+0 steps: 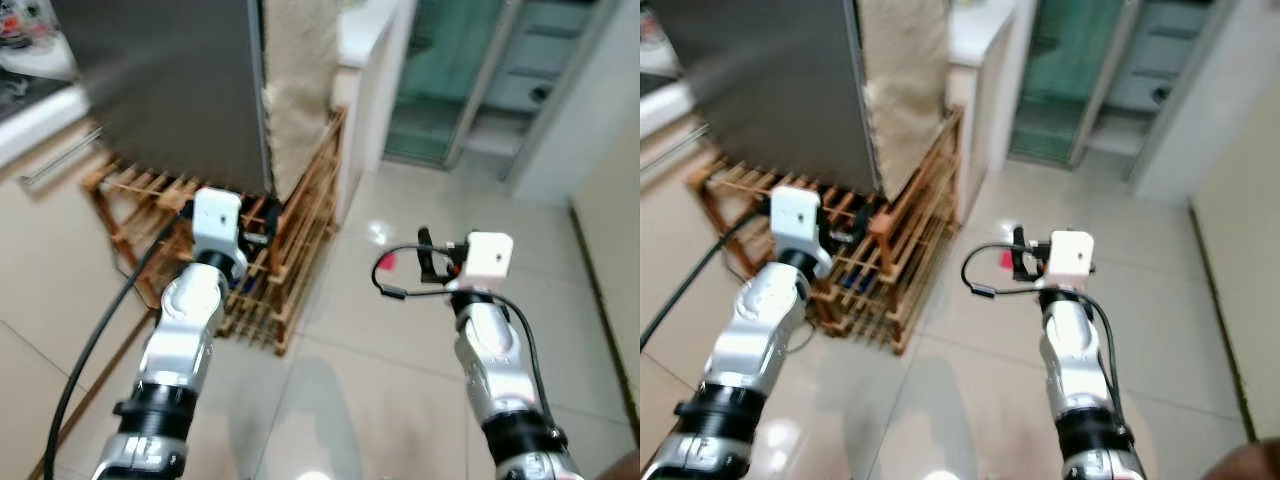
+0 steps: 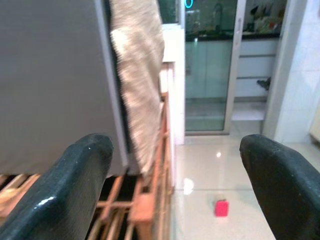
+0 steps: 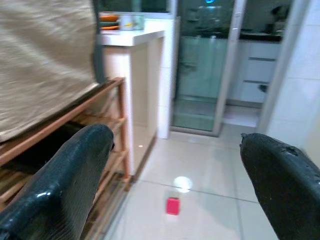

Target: Restocking fridge

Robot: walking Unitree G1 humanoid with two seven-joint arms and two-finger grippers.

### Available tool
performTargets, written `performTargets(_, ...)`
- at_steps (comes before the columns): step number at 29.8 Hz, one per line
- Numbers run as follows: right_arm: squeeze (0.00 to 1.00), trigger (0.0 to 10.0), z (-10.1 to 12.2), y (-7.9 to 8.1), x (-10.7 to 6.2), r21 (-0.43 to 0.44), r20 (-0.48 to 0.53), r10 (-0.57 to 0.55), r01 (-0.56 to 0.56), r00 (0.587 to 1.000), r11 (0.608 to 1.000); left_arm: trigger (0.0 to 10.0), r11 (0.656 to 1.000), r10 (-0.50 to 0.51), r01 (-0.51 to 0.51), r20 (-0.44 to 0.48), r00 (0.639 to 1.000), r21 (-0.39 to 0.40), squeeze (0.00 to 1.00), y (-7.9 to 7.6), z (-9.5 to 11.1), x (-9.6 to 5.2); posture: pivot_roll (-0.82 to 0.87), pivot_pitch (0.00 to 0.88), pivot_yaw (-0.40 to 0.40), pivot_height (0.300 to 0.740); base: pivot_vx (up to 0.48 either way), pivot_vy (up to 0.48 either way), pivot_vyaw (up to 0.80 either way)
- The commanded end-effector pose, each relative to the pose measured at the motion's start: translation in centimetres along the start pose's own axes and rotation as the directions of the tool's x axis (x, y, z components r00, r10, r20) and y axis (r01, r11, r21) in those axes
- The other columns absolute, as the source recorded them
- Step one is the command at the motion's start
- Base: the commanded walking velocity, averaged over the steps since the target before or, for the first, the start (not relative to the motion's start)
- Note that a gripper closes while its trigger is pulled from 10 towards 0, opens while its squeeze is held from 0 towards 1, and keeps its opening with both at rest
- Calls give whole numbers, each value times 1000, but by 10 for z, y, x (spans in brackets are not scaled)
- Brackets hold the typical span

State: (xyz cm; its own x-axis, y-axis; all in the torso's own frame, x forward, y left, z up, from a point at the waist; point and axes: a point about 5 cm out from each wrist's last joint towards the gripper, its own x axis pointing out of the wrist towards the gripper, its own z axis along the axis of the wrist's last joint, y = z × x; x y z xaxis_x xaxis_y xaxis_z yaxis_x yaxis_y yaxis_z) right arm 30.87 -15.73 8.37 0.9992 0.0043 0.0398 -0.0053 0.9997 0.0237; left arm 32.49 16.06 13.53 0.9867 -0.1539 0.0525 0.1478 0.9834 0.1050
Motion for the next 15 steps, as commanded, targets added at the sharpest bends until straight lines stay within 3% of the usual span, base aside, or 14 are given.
performTargets(1,0,10000,5,-5,2,-16,22,-17,17,1000,1000,10000,1000,3,-3,9,1000,-8,0,-3,3,3,-69,0,14,740,480,0,0)
performTargets(6,0,10000,5,-4,1,-34,28,-6,7,1000,999,10000,995,78,-78,-6,997,-54,0,4,4,6,-78,0,12,740,455,0,0)
performTargets(12,0,10000,6,-5,2,-44,33,-1,2,999,999,10000,996,79,-79,-15,997,-40,0,2,3,6,-83,0,13,740,442,0,0)
performTargets(15,0,10000,6,-6,2,-47,31,-2,3,1000,999,10000,994,94,-96,-26,995,-53,0,3,2,6,-84,0,15,740,370,298,0)
